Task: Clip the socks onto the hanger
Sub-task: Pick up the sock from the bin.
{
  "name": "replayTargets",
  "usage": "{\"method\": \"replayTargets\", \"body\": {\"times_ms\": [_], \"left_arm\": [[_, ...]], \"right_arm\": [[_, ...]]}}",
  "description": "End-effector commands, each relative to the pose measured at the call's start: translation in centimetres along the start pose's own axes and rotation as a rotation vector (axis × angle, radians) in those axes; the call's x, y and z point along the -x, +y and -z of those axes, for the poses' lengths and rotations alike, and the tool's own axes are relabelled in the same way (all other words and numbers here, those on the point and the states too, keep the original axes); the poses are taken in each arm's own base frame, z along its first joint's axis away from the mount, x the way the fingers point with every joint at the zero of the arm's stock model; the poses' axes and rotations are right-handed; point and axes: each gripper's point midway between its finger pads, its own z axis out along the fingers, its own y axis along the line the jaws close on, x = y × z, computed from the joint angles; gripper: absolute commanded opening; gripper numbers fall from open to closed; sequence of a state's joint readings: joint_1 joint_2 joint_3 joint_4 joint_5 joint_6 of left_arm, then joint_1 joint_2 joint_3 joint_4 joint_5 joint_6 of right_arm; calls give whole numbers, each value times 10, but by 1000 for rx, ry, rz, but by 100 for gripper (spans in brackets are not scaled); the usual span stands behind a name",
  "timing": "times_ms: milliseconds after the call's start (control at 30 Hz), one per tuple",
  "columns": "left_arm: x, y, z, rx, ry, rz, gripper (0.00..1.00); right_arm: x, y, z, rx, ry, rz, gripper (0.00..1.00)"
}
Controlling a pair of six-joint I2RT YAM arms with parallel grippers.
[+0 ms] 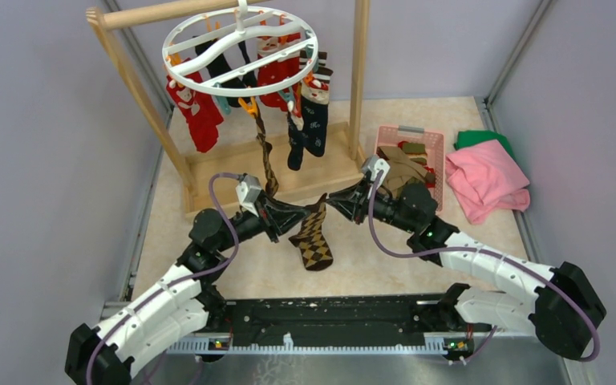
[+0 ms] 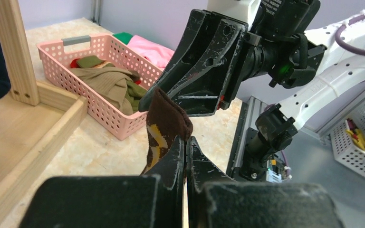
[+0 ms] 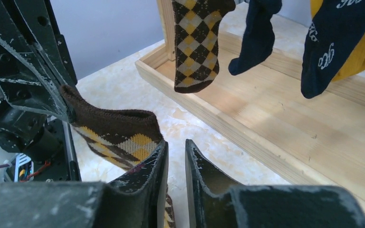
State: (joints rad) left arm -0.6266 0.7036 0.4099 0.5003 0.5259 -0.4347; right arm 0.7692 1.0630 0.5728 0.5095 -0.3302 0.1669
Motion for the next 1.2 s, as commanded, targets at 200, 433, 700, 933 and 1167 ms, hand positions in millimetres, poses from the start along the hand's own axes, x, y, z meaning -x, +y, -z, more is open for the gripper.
{"method": "replayTargets", "body": {"times_ms": [200,433,700,933,1167], "left_arm": [[52,5,1,126,-157,98,0],[59,10,7,166,-207,69,0],[53,23,-1,206,-224,219,0],[45,23,-8,225,-218,229,0],[31,-1,-7,85,-139,-26,0]], "right_arm": [[56,0,23,-61,-153,107,38],[66,27,48,51,-251,218,47],[35,52,24,172,-187,213,49],[25,56,12,109,-242,242,50],[21,60,12,137,-231,292,52]]}}
